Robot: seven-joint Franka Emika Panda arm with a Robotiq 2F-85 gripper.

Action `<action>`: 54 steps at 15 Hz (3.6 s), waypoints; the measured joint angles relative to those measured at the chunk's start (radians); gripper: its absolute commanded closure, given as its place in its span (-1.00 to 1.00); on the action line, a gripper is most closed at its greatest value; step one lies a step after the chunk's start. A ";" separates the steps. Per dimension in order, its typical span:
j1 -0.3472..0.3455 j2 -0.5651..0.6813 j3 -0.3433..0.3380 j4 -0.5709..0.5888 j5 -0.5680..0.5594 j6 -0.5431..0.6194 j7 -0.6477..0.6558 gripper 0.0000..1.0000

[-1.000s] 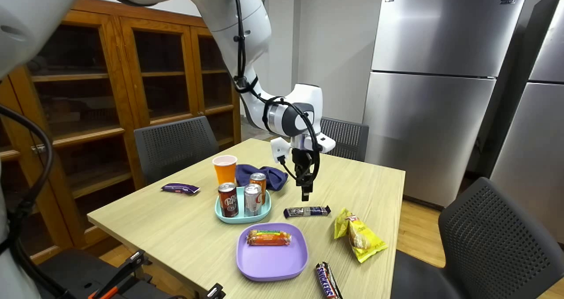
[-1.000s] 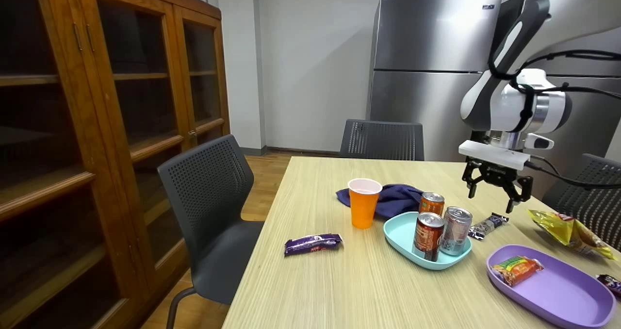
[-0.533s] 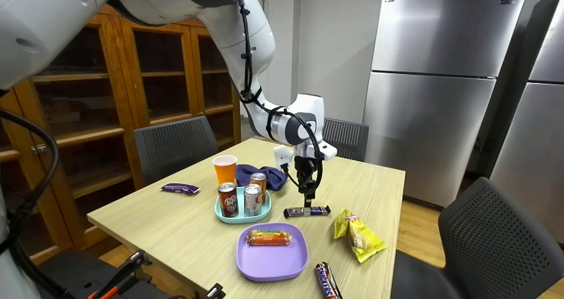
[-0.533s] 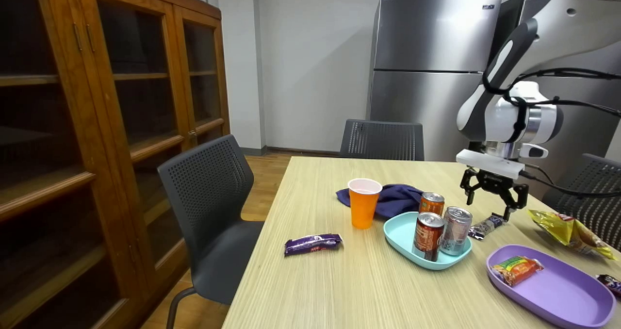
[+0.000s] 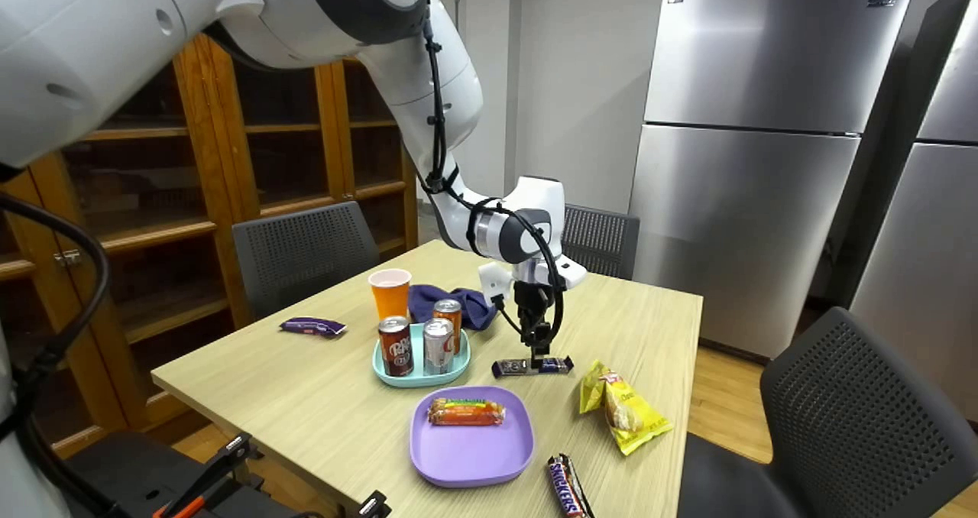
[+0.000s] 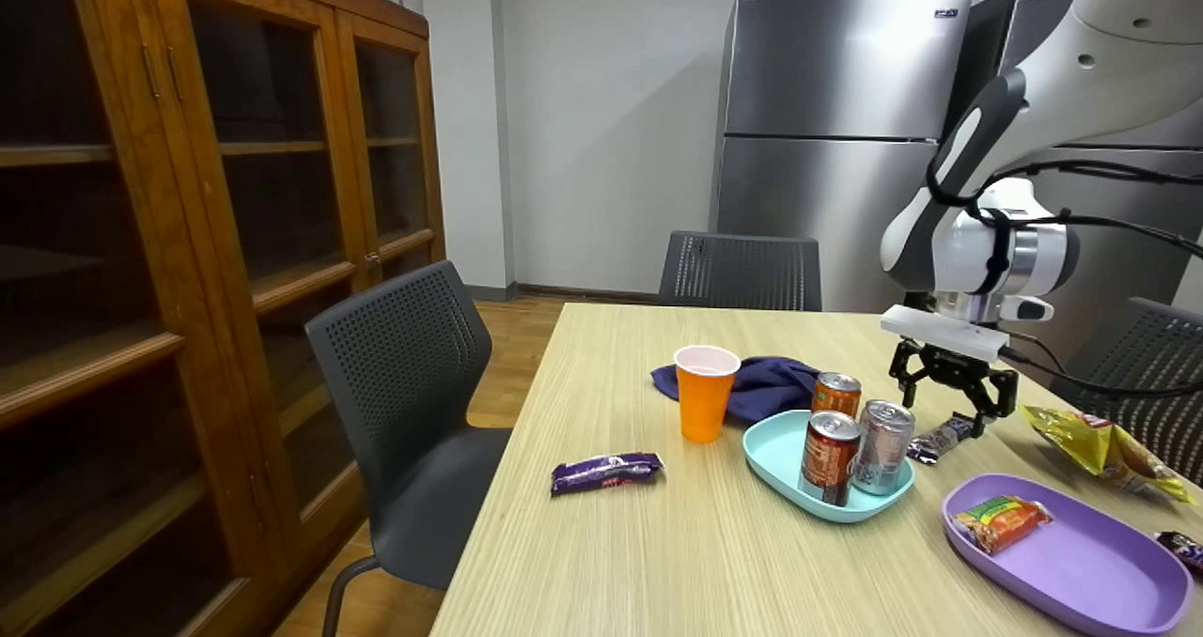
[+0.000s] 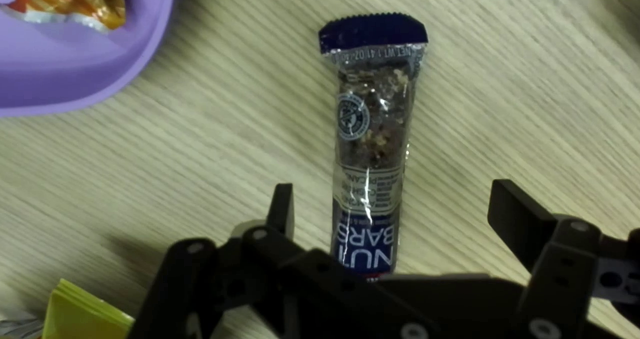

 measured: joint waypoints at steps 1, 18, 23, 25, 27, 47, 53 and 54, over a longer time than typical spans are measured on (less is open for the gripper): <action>0.000 0.008 0.000 0.007 0.000 0.000 0.000 -1.00; -0.004 0.025 0.000 0.040 0.000 0.001 -0.001 0.90; -0.004 -0.056 0.000 -0.025 -0.001 0.005 -0.023 0.90; -0.004 -0.111 0.000 -0.080 -0.001 0.012 -0.039 0.90; -0.004 -0.168 0.000 -0.139 -0.001 0.024 -0.054 0.90; -0.006 -0.518 -0.001 -0.715 0.007 0.236 -0.117 0.90; -0.015 -0.517 0.005 -0.769 0.055 0.267 -0.133 0.90; -0.015 -0.516 0.007 -0.774 0.061 0.270 -0.134 0.90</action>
